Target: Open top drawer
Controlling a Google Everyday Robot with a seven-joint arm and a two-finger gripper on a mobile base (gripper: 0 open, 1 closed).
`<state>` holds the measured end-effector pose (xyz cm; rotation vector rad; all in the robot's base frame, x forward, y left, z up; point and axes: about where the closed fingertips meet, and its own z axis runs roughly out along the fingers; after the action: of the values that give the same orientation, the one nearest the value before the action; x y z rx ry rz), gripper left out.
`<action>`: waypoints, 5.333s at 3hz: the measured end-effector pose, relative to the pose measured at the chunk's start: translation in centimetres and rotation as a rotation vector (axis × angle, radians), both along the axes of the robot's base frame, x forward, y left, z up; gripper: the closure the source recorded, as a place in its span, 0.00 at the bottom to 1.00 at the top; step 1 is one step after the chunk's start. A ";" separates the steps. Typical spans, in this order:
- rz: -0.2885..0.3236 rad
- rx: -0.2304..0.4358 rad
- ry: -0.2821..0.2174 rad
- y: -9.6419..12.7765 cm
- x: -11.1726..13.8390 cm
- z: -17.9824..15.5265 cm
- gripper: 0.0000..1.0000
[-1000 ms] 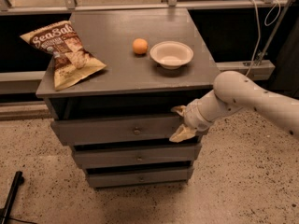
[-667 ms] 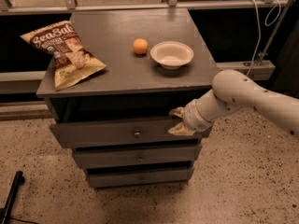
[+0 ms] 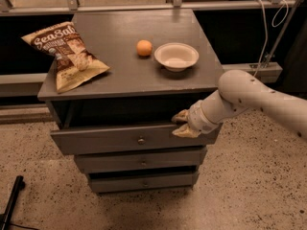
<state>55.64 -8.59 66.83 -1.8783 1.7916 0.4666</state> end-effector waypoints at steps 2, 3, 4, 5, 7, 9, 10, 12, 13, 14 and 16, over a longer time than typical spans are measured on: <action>0.009 -0.002 0.017 0.2 -0.7 0.5 1.00; 0.009 -0.002 0.017 0.2 -0.6 0.8 1.00; 0.021 -0.008 0.039 0.2 -1.5 0.8 1.00; 0.021 -0.008 0.039 0.2 -1.4 0.9 1.00; 0.033 -0.012 0.059 0.3 -2.3 1.0 1.00; 0.063 -0.015 0.105 0.4 -4.8 1.5 0.81; 0.062 0.026 0.104 0.6 -6.6 3.4 0.58; 0.054 0.036 0.097 0.4 -7.3 6.0 0.11; 0.033 0.015 0.057 -0.6 -5.5 6.0 0.09; 0.003 0.004 0.028 -1.8 -3.3 5.6 0.32; -0.038 -0.004 -0.008 -3.0 -0.4 4.6 0.79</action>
Offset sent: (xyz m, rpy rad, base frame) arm -0.1558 -0.0002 -0.0169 -0.0933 0.3560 0.1922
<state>55.19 -11.60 71.42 -1.8431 1.8209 0.4420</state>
